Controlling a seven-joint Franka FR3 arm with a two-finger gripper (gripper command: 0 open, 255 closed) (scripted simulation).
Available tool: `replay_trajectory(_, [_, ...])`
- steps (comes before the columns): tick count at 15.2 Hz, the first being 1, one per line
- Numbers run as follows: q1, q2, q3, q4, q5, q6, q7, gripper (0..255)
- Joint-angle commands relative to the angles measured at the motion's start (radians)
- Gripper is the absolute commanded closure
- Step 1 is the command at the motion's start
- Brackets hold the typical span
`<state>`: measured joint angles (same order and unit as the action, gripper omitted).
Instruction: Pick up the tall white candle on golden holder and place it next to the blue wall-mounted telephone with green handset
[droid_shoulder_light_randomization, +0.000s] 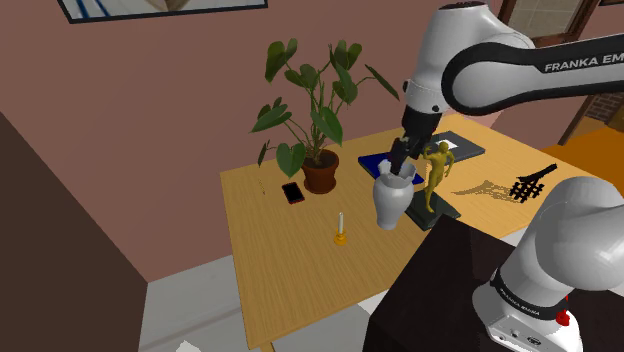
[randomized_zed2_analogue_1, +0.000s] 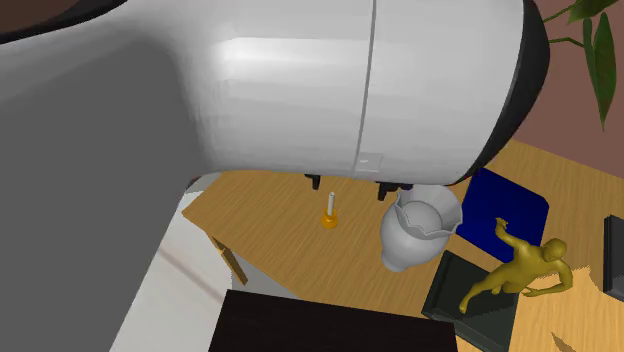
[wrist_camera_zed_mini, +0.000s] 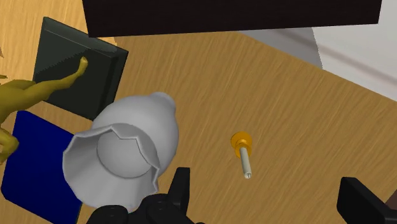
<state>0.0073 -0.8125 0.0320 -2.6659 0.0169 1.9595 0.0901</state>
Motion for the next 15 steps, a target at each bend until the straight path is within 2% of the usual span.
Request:
replay_trajectory(1, [0.000,0.025,0.003,-0.055,0.003,0.107,0.005,0])
replay_trajectory(8, [0.002,0.196,0.024,-0.212,0.018,0.514,0.031,0])
replay_trajectory(15, [-0.019,0.546,0.060,-0.247,0.008,0.979,0.072,0])
